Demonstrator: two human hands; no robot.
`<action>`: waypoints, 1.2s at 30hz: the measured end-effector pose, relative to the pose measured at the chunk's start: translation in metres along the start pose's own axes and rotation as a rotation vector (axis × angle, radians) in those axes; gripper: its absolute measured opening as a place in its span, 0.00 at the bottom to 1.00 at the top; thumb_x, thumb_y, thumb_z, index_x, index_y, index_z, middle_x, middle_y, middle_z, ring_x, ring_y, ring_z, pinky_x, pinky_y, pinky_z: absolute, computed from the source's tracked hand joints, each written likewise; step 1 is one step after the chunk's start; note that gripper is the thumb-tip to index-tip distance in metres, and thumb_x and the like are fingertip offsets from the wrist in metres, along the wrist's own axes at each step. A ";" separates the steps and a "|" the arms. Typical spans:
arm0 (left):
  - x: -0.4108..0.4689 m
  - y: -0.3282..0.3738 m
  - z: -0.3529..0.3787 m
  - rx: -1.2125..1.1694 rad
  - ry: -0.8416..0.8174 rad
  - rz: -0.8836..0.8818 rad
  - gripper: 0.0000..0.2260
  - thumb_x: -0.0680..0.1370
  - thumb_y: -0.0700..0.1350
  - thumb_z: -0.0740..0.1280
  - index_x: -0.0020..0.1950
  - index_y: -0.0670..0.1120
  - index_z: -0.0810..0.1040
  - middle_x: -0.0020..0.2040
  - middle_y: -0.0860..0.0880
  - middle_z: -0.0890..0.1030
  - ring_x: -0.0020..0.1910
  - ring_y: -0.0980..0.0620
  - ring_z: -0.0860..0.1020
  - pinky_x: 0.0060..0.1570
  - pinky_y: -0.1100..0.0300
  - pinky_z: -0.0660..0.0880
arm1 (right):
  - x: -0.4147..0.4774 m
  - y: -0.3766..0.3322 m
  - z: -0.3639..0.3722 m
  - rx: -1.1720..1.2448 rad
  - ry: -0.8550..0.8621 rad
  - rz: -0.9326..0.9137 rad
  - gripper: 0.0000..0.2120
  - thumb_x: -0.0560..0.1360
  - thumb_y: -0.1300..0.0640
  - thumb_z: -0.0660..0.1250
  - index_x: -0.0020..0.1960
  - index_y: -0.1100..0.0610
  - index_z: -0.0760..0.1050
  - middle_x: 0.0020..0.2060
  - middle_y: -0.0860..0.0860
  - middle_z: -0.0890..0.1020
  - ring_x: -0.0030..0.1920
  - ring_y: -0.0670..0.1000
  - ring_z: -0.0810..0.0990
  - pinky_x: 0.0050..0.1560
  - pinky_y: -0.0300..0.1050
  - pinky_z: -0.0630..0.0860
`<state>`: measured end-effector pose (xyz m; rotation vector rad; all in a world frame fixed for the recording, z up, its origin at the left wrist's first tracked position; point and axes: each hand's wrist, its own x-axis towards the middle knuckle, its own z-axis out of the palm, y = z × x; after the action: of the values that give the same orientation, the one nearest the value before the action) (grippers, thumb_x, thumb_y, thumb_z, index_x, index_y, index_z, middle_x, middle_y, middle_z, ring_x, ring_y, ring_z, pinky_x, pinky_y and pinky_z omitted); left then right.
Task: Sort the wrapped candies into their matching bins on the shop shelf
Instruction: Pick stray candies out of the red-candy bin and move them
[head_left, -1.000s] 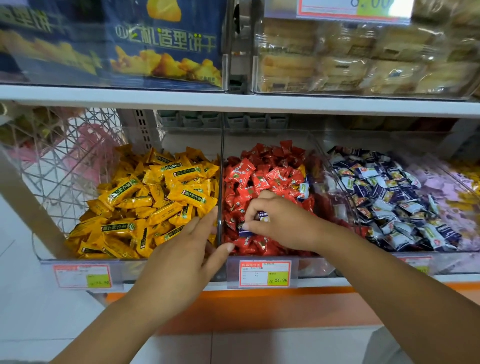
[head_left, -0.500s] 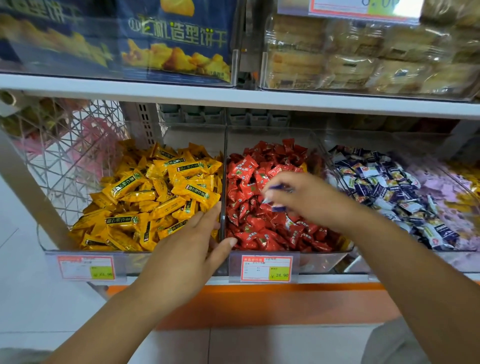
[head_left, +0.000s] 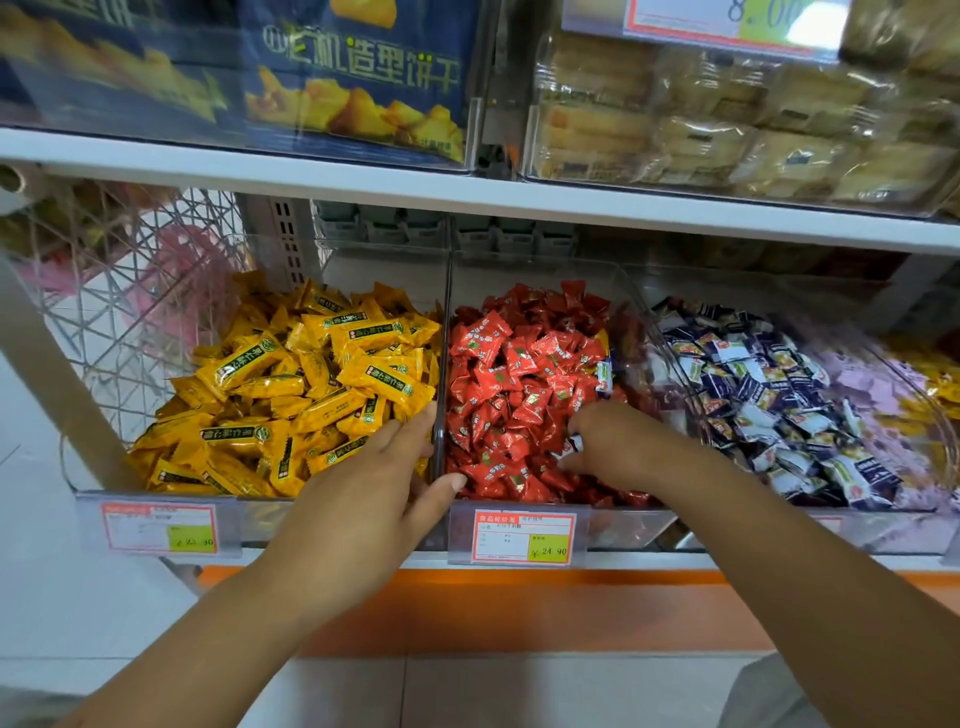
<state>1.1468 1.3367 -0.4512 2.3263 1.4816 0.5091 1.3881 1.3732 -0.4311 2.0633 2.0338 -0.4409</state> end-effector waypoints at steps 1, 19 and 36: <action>0.000 0.000 0.000 0.004 -0.002 -0.001 0.30 0.77 0.63 0.53 0.78 0.60 0.48 0.59 0.62 0.68 0.45 0.62 0.72 0.35 0.68 0.66 | 0.001 0.001 0.001 0.012 0.010 -0.007 0.17 0.78 0.50 0.67 0.59 0.62 0.77 0.55 0.57 0.80 0.54 0.55 0.78 0.51 0.44 0.75; 0.002 0.008 -0.003 -0.257 0.220 0.013 0.28 0.75 0.59 0.64 0.74 0.63 0.60 0.53 0.68 0.70 0.49 0.68 0.74 0.36 0.65 0.72 | -0.055 0.077 -0.051 0.502 0.712 0.085 0.07 0.77 0.53 0.67 0.55 0.46 0.77 0.52 0.48 0.78 0.35 0.40 0.70 0.31 0.28 0.64; 0.012 0.011 -0.003 -0.171 0.162 0.026 0.33 0.78 0.57 0.61 0.78 0.58 0.48 0.62 0.69 0.56 0.51 0.74 0.66 0.44 0.72 0.68 | 0.023 -0.013 0.008 0.467 0.179 0.146 0.38 0.79 0.39 0.58 0.77 0.40 0.35 0.78 0.54 0.41 0.77 0.61 0.43 0.74 0.57 0.49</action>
<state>1.1586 1.3433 -0.4418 2.2184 1.4170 0.8146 1.3748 1.3923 -0.4461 2.5844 2.0004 -0.7930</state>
